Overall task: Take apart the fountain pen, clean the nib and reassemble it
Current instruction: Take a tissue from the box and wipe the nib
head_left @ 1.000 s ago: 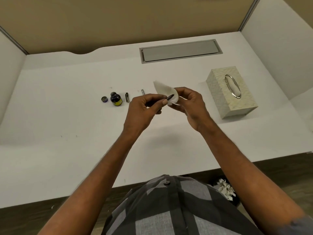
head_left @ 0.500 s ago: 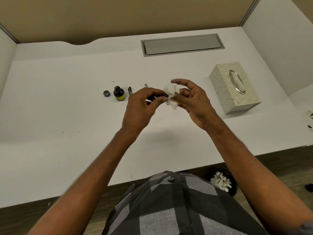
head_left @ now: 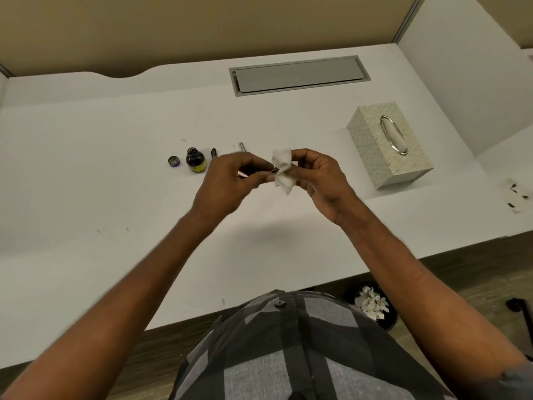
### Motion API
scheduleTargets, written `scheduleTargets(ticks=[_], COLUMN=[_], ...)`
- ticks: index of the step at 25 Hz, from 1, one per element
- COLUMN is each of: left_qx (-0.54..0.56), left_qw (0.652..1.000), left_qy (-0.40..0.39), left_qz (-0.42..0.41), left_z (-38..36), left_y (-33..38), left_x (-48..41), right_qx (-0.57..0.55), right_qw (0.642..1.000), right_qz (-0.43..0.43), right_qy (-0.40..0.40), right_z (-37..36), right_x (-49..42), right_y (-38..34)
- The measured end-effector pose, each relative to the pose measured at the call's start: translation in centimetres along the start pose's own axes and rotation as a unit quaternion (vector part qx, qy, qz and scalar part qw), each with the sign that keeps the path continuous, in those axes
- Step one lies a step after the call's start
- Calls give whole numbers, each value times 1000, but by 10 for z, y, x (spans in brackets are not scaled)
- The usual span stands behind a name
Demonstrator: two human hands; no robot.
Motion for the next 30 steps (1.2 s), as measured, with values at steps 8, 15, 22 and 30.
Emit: scheduleTargets(ticks=[8,15,22,30], left_qx=[80,191,236,211], left_qw=[985,951,944,953], left_qy=[-102,-135,-87,-109], left_qz=[113,203,214,190], left_z=[-11,-11,1,-7], left_y=[-16,-25,-34,-27], left_x=[-5,3,12,15], right_qx=[7,-31,-5,46], right_qw=[999,999,999,998], right_qz=[12,10,12,17], right_qy=[30,37,34,-37], right_z=[3,-4,7,-22], right_x=[4,0,3,9], right_y=[3,8,0,-5])
Point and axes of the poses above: each hand's wrist, its own x-axis away from the middle knuckle, its own z-axis out of the back of the hand, y = z × x, the point moved 8 cm from there along -x, towards the middle knuckle, and after that the axes turned 15 degrees about z, right-handed, at the moved point
